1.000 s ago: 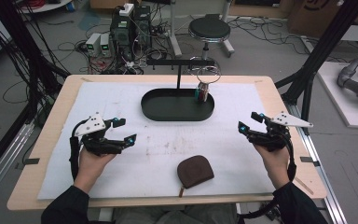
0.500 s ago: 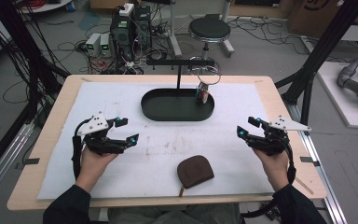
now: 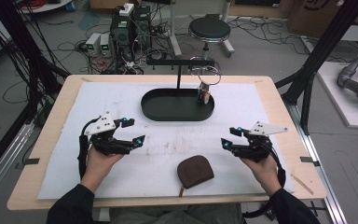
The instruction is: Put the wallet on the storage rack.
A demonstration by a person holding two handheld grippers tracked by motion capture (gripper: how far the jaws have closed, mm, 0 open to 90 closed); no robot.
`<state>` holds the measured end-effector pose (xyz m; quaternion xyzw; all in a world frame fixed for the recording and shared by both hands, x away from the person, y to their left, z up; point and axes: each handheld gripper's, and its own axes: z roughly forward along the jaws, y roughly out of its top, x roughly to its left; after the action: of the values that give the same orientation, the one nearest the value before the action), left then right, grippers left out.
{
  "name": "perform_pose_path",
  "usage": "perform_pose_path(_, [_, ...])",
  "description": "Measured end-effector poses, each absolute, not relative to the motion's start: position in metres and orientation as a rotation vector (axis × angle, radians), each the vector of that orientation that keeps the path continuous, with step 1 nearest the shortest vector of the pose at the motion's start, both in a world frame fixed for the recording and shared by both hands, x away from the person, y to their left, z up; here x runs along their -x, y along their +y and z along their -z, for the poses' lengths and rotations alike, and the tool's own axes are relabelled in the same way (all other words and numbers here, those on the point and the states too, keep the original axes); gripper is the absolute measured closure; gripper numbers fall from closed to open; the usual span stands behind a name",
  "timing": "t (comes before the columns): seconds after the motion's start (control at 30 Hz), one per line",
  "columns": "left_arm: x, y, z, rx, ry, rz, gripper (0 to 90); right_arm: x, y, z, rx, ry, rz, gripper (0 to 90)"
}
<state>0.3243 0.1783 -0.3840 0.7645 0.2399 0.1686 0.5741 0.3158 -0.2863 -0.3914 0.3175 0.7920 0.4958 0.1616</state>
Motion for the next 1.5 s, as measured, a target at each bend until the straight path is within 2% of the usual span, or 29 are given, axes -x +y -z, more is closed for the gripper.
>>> perform_pose_path(0.27, [-0.321, 0.176, 0.382, -1.787, 0.559, -0.397, 23.4, -0.317, -0.253, 0.41, -0.819, 2.463, -1.339, 47.0])
perform_pose_path(0.57, [-0.319, 0.177, 0.382, -1.788, 0.556, -0.394, 23.5, -0.325, -0.233, 0.431, -0.87, 2.644, -1.209, 44.2])
perform_pose_path(0.7, [-0.319, 0.177, 0.383, -1.789, 0.555, -0.392, 23.5, -0.332, -0.235, 0.435, -0.928, 2.692, -1.252, 46.7])
perform_pose_path(0.87, [-0.319, 0.176, 0.383, -1.79, 0.557, -0.391, 23.5, -0.335, -0.237, 0.438, -0.983, 2.743, -1.289, 54.1])
perform_pose_path(0.97, [-0.319, 0.175, 0.383, -1.794, 0.553, -0.387, 23.5, -0.334, -0.236, 0.437, -0.951, 2.775, -1.31, 68.8])
perform_pose_path(1.0, [-0.319, 0.175, 0.383, -1.794, 0.553, -0.387, 23.4, -0.334, -0.236, 0.437, -0.951, 2.775, -1.31, 68.8])
perform_pose_path(1.03, [-0.319, 0.174, 0.384, -1.795, 0.552, -0.384, 23.4, -0.333, -0.235, 0.436, -0.939, 2.782, -1.313, 74.6])
perform_pose_path(1.2, [-0.319, 0.17, 0.384, -1.803, 0.543, -0.377, 23.4, -0.333, -0.236, 0.435, -0.949, 2.792, -1.321, 78.0])
perform_pose_path(1.23, [-0.319, 0.168, 0.384, -1.809, 0.54, -0.379, 23.5, -0.333, -0.236, 0.433, -0.951, 2.786, -1.319, 83.3])
perform_pose_path(1.27, [-0.319, 0.168, 0.384, -1.81, 0.536, -0.377, 23.5, -0.333, -0.236, 0.433, -0.939, 2.784, -1.322, 84.4])
perform_pose_path(1.5, [-0.319, 0.167, 0.385, -1.811, 0.538, -0.372, 23.4, -0.33, -0.235, 0.423, -0.843, 2.682, -1.371, 86.9])
